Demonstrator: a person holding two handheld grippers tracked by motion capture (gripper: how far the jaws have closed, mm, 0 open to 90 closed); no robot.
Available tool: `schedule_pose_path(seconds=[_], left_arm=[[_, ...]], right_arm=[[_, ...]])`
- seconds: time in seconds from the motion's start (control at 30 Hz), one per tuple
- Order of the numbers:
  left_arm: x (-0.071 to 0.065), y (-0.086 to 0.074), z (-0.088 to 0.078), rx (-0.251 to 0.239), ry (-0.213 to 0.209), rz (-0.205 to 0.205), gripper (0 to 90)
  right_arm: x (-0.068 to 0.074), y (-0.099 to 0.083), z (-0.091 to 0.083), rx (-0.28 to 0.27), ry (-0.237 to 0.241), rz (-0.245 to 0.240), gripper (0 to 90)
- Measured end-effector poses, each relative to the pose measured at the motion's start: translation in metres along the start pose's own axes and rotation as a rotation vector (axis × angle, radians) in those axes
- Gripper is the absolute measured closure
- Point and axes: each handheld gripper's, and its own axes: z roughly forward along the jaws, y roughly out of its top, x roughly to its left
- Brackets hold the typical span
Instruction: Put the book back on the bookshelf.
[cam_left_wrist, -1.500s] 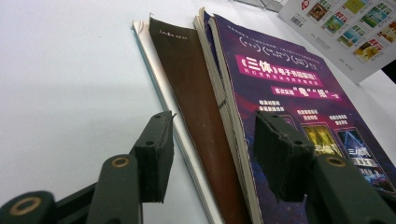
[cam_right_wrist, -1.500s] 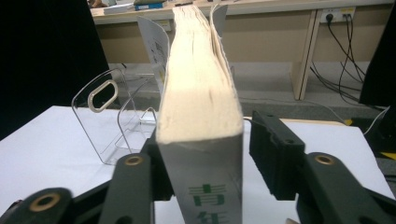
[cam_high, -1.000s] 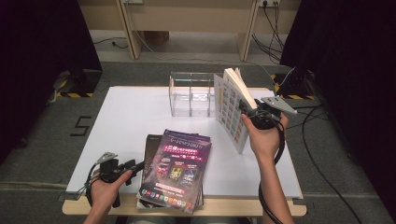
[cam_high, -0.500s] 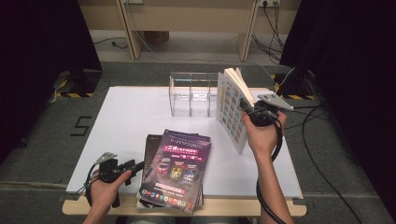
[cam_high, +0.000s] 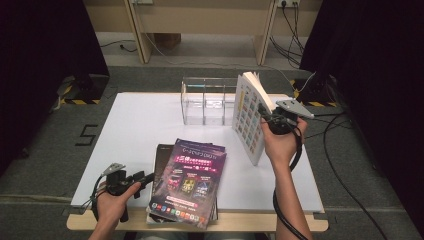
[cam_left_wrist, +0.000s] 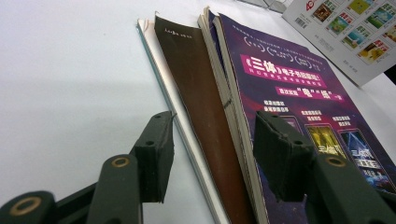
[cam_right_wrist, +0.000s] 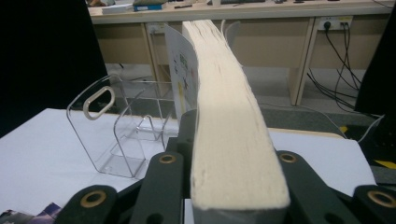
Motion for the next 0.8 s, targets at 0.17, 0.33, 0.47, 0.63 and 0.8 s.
schedule_pose_path(seconds=[0.17,0.33,0.47,0.63,0.8], left_arm=[[0.000,0.000,0.000,0.000,0.000,0.001,47.7],[0.000,-0.001,0.001,0.003,-0.002,0.000,47.6],[0.000,-0.001,0.001,0.003,-0.001,0.001,47.6],[0.000,0.000,0.000,0.001,-0.001,0.003,47.6],[0.001,-0.001,0.000,0.001,-0.001,0.002,47.6]], right_arm=[[0.002,0.006,0.005,-0.005,0.002,0.002,74.6],[0.006,0.012,0.010,-0.023,-0.005,-0.001,74.6],[0.009,0.020,0.014,-0.047,-0.003,0.008,74.6],[0.012,0.030,0.026,-0.068,-0.007,0.006,74.6],[0.013,0.035,0.042,-0.069,-0.012,0.012,74.6]])
